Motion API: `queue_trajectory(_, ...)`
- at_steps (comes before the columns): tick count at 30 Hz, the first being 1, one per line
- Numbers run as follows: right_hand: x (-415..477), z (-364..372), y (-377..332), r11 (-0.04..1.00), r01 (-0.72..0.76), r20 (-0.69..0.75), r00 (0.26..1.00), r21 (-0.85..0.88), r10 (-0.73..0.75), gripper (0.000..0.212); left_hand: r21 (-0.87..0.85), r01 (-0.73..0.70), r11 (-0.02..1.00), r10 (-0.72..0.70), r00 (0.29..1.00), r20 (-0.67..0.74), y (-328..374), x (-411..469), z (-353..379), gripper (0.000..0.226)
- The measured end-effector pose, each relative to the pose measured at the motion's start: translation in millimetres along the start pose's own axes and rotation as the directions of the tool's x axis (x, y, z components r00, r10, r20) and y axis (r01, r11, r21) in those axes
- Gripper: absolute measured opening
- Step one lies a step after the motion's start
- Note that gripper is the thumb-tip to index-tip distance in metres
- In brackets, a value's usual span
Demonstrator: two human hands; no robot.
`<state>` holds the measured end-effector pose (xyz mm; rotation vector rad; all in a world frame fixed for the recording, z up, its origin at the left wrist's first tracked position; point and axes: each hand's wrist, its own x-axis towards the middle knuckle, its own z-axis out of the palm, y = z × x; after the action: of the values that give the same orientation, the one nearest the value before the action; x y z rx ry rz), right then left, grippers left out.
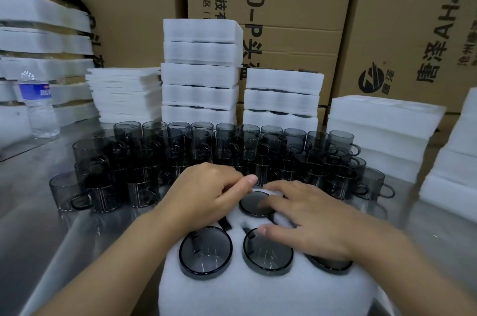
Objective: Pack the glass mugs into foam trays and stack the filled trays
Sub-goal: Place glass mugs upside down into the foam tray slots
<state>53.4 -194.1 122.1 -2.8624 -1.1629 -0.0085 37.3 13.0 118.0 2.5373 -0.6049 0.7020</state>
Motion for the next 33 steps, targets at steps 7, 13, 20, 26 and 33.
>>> queue_trajectory(7,1.8,0.5,1.5,1.000,0.016,0.007,1.000,-0.015,-0.016,0.066,-0.062,0.032,0.998,-0.032,0.999,-0.006,1.4,1.0,-0.5,0.063)
queue_trajectory(13,2.9,2.2,1.8,1.000,0.018,-0.011,1.000,-0.013,-0.018,0.063,-0.118,0.049,0.992,-0.052,0.999,-0.018,1.6,0.7,1.0,0.059)
queue_trajectory(20,-0.7,1.2,-0.2,0.999,0.022,-0.078,0.997,0.025,-0.020,0.055,-0.118,0.073,0.990,-0.066,0.996,0.059,-0.2,2.3,1.7,0.061)
queue_trajectory(26,-0.4,1.6,1.7,0.999,0.023,-0.069,0.997,0.044,-0.020,0.053,0.004,0.087,0.996,-0.086,0.978,0.190,-1.4,4.0,2.4,0.049)
queue_trajectory(33,1.2,4.0,3.0,0.998,0.022,-0.049,0.999,0.052,-0.019,0.039,0.061,0.073,0.995,-0.089,0.947,0.309,-1.2,4.4,2.7,0.044)
